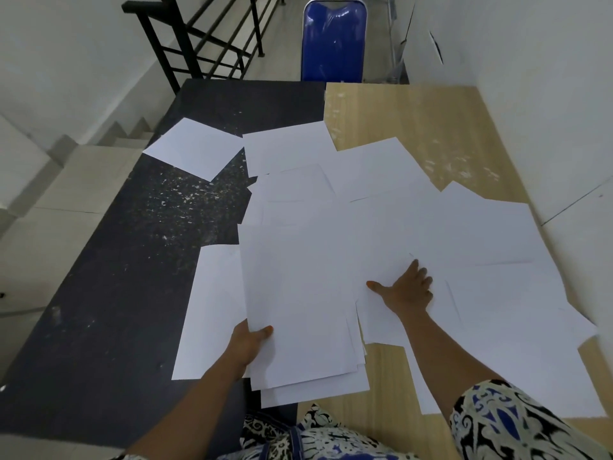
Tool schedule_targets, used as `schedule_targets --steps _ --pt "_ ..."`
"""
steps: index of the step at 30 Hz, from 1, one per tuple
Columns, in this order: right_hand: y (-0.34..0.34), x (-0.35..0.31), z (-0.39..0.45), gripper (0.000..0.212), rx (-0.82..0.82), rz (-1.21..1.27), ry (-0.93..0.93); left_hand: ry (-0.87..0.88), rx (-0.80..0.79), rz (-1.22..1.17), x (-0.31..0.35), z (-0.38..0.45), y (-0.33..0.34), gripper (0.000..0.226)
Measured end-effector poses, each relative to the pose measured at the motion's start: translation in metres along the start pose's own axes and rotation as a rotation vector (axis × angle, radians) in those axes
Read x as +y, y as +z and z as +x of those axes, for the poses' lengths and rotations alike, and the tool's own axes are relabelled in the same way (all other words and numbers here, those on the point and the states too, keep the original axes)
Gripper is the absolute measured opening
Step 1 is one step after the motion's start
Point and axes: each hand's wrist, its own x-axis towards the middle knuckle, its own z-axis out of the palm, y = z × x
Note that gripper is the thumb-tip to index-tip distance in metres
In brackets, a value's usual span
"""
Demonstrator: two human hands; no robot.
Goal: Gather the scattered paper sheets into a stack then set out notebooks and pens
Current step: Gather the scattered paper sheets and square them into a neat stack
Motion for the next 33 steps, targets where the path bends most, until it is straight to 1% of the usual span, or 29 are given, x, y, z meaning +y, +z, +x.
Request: schedule_targets --steps 2,4,6,8,11,13,16,21,24,25,28,33 --pt "0.005 0.0 -0.004 0.12 -0.033 -0.095 -0.041 0.005 0.007 0.009 -0.001 0.0 0.0 0.044" --pt "0.009 -0.004 -0.01 0.108 -0.024 -0.14 -0.096 0.013 0.019 0.027 -0.002 0.001 0.002 0.044" --pt "0.01 -0.011 -0.014 0.102 0.0 -0.147 -0.149 0.024 0.036 0.04 -0.002 0.002 0.004 0.043" --pt "0.005 -0.017 -0.013 0.105 0.013 -0.11 -0.135 0.027 0.044 0.057 -0.001 0.002 0.005 0.043" --pt "-0.004 -0.018 -0.007 0.113 0.056 -0.021 -0.028 0.029 0.047 0.083 0.0 0.003 0.005 0.042" --pt "-0.007 -0.016 0.0 0.113 0.074 0.029 0.024 0.026 0.047 0.104 0.003 0.003 0.005 0.041" --pt "-0.008 -0.013 0.007 0.112 0.062 0.041 0.052 0.027 0.038 0.125 0.013 0.007 0.007 0.039" --pt "-0.012 -0.02 0.016 0.11 -0.009 -0.002 0.053 0.031 0.038 0.138 0.025 0.018 0.017 0.036" --pt "-0.014 -0.021 0.022 0.105 -0.081 0.078 0.028 0.023 0.046 0.153 0.027 0.023 0.022 0.037" --pt "-0.015 -0.02 0.022 0.105 -0.08 0.065 0.023 0.026 0.045 0.156 0.028 0.023 0.022 0.037" --pt "-0.016 -0.017 0.026 0.111 -0.023 -0.079 0.025 0.031 0.024 0.178 0.031 0.024 0.021 0.037" --pt "-0.021 -0.015 0.038 0.112 0.015 0.037 0.014 0.057 0.028 0.229 0.035 0.024 0.024 0.035"
